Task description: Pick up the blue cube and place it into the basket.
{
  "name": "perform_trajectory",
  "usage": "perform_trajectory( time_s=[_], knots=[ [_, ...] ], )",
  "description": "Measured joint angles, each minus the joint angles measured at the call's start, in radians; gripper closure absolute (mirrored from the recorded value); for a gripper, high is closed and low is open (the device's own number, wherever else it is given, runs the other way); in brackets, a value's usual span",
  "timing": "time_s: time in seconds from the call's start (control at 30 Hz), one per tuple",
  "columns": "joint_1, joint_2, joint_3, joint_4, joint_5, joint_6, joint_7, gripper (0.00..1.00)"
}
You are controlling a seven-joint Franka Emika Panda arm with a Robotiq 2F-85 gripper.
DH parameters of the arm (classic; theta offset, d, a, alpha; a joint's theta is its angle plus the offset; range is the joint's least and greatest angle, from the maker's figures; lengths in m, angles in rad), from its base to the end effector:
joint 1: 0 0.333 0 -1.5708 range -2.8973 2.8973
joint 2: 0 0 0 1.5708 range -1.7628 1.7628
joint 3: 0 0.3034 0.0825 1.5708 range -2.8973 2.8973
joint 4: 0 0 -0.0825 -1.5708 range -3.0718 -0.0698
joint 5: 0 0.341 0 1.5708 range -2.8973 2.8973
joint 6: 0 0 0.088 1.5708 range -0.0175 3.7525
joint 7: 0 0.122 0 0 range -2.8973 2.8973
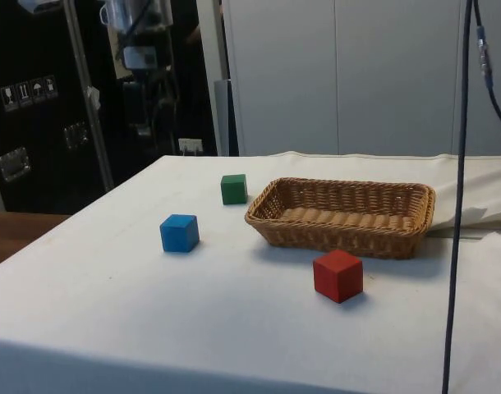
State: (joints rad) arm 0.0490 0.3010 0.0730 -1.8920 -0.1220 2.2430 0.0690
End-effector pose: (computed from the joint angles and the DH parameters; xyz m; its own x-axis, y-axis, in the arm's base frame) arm 0.5846 0.0644 0.3497 0.9908 0.1242 0.0538 0.1201 -0.9900 0.0739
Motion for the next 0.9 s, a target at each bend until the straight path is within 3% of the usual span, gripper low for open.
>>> perform_trajectory(
  time_s=[0.47, 0.9],
  knots=[
    [0.005, 0.057, 0.008, -0.012, -0.003, 0.082, -0.004, 0.0],
    [0.01, 0.107, 0.009, -0.023, -0.005, 0.141, 0.068, 0.0]
  ],
)
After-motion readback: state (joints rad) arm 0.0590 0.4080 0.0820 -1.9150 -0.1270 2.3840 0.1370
